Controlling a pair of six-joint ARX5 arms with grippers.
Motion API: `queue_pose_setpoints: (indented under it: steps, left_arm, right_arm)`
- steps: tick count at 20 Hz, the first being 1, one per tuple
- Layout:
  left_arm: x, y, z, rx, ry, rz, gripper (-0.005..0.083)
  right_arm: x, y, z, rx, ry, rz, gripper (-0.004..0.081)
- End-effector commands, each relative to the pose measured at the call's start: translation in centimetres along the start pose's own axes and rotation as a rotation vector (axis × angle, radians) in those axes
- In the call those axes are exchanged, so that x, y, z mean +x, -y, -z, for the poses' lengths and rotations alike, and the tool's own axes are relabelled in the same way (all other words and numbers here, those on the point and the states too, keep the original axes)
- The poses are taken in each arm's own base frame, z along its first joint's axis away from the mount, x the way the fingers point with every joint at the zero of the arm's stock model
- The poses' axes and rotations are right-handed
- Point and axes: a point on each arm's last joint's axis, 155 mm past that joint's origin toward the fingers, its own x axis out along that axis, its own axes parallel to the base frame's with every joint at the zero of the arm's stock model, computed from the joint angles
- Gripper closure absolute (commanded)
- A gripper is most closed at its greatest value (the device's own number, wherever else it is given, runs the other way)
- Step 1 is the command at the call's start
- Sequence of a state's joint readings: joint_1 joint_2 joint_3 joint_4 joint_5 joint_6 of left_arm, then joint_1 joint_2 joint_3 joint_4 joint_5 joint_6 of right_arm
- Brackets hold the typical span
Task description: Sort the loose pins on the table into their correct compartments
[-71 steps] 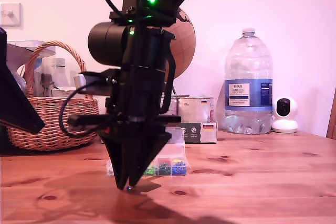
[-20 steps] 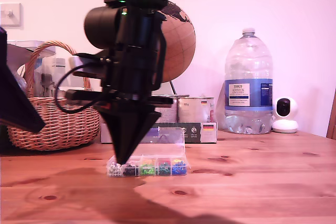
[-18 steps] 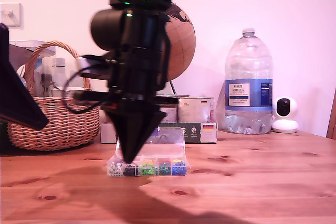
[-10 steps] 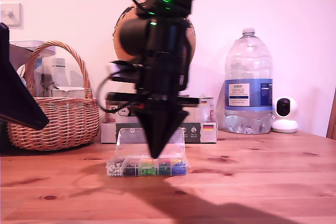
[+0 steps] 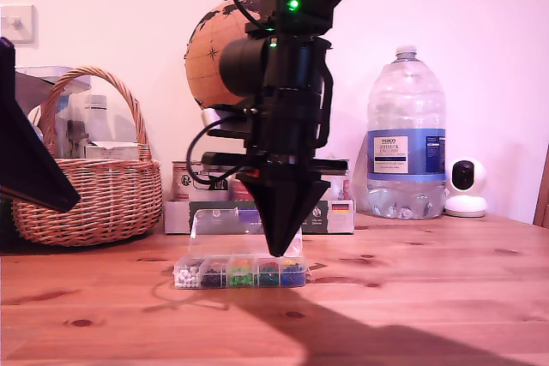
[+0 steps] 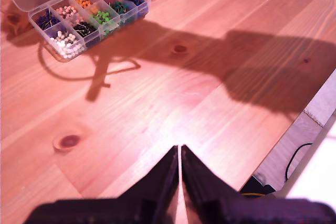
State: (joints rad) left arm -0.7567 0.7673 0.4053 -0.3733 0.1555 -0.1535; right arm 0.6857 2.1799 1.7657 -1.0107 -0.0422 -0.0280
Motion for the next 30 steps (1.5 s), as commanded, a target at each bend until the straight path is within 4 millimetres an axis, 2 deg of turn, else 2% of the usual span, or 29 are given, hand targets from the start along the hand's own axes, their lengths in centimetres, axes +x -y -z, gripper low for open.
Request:
queue_pose_setpoints:
  steps: [1,12,19,23,27,30]
  left_arm:
    - [0.1,0.0,0.0,0.004,0.005,0.000,0.0795]
    - [0.1,0.0,0.0,0.004,0.005,0.000,0.0795]
    - [0.1,0.0,0.0,0.004,0.005,0.000,0.0795]
    - [0.1,0.0,0.0,0.004,0.006,0.000,0.0795]
    - [0.1,0.0,0.0,0.004,0.007,0.000,0.0795]
    - [0.1,0.0,0.0,0.004,0.007,0.000,0.0795]
  right_arm:
    - [0.8,0.4,0.1,0.001,-0.015,0.001,0.0780]
    - [0.8,1.5,-0.4,0.002,0.004,0.037,0.0780]
    - [0.8,1.4,-0.3,0.004,0.003,0.029,0.0780]
    - [0.8,1.4,-0.3,0.004,0.002,0.029,0.0745]
    - [0.8,1.4,-0.1,0.005,-0.004,0.029,0.0744]
    - [0.8,1.4,-0.1,0.005,-0.006,0.029,0.0692]
